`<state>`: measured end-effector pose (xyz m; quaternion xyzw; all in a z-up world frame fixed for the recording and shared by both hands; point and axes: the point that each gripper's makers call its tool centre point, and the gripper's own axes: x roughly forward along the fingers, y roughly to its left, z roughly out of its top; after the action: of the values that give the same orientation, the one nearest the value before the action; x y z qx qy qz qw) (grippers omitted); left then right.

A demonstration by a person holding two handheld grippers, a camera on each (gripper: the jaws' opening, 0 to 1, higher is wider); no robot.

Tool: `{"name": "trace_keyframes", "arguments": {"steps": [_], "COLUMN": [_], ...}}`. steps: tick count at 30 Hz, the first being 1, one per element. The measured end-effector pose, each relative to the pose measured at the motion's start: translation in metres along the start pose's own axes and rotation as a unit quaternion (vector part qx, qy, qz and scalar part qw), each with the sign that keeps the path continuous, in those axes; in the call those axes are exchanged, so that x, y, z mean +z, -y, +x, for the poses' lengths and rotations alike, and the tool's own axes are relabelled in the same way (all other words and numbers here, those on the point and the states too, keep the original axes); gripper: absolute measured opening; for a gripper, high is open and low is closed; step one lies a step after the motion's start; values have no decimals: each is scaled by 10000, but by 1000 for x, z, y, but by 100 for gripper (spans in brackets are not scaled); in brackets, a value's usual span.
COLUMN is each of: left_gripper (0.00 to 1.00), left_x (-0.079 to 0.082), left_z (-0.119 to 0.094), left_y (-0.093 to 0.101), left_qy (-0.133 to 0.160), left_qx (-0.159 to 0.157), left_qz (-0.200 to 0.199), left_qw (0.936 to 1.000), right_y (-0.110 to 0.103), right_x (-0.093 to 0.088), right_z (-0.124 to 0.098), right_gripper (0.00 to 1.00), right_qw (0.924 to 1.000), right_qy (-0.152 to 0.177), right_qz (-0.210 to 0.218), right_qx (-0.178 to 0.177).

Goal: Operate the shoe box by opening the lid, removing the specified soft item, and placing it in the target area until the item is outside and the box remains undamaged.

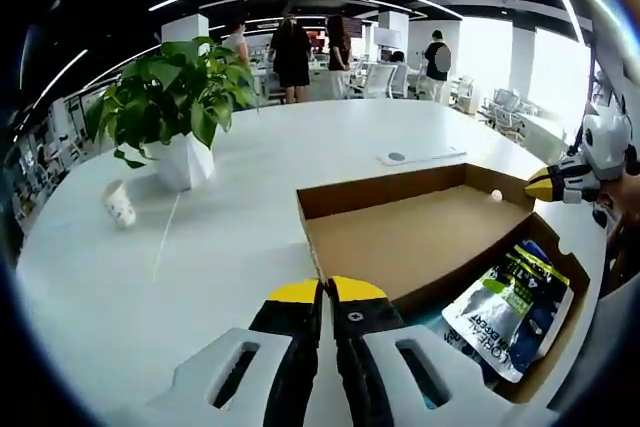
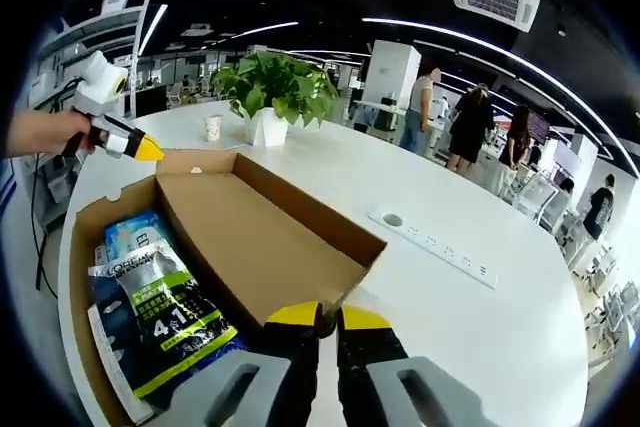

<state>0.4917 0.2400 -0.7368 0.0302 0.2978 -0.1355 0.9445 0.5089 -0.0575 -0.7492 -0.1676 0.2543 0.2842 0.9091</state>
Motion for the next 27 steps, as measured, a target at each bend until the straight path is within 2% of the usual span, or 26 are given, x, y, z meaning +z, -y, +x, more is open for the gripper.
{"name": "trace_keyframes", "arguments": {"steps": [20, 27], "left_gripper": [1, 2], "left_x": [-1, -2], "left_z": [4, 5], "left_y": [-2, 0], "left_qy": [-47, -109], "left_qx": [72, 85], "left_qz": [-69, 28], "left_qw": [9999, 9999], "right_y": [1, 0], "right_x": [0, 0], "right_z": [7, 5], "right_gripper": [1, 2], "right_qw": [10000, 9999], "right_qy": [-18, -43], "right_qz": [19, 94], "right_qx": [63, 72]}}
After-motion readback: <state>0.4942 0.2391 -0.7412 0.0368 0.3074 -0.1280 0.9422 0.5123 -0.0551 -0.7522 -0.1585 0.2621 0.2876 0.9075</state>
